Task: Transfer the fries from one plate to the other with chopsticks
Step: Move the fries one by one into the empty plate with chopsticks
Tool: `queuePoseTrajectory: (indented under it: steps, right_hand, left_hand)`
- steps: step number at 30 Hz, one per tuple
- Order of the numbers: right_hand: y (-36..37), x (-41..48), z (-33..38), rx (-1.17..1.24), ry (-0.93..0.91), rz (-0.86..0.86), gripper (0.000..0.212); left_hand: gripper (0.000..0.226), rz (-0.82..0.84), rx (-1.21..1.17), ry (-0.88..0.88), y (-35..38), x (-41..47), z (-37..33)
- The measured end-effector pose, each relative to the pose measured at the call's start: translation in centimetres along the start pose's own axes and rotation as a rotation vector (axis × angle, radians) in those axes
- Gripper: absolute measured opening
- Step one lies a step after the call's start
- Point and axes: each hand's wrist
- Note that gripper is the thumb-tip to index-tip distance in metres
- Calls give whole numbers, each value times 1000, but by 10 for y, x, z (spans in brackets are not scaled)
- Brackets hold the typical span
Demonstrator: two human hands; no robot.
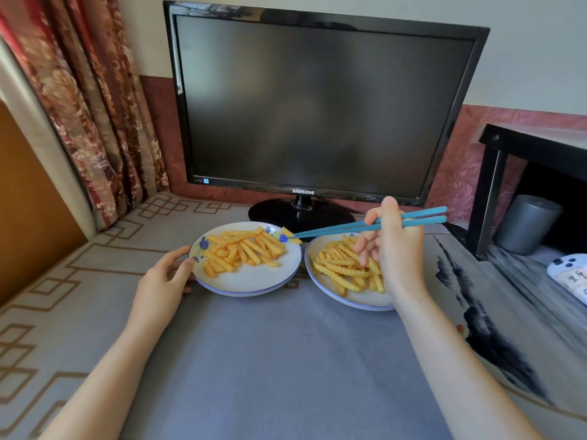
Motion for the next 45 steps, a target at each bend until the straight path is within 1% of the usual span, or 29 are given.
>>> queuePoseTrajectory:
  steps: [3, 8, 15, 20, 26, 35, 40, 45]
  right_hand:
    - [-19, -2, 13, -2, -34, -53, 39]
    - [-56, -9, 26, -71, -73, -140, 36]
    - [-86, -19, 26, -175, -96, -171, 38]
    - [-88, -21, 25, -184, -98, -146, 39]
    - [-73, -27, 28, -173, -165, -95, 41]
    - [-42, -28, 16, -143, -164, 66, 44]
    - [-32, -28, 12, -149, -142, 128, 43]
    - [-27, -26, 14, -196, -124, 185, 41]
  left_hand:
    - [30, -2, -4, -3, 1, 0, 0]
    - [29, -9, 5, -13, 1, -1, -2]
    - [30, -3, 18, -17, 0, -3, -6]
    - [30, 0, -8, -29, 0, -6, -11]
    - [32, 15, 31, -32, 0, -9, -17]
    - [33, 28, -7, -36, 0, -10, -20]
    - [38, 3, -78, -64, 1, -11, -22]
    - [40, -65, -98, -64, 1, -14, -26]
Point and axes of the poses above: each hand's wrist, its own x-axis towards the middle knuckle, its own y-axis out of the palm, z = x × y, and after that the axes turned 11 degrees about z, right-handed
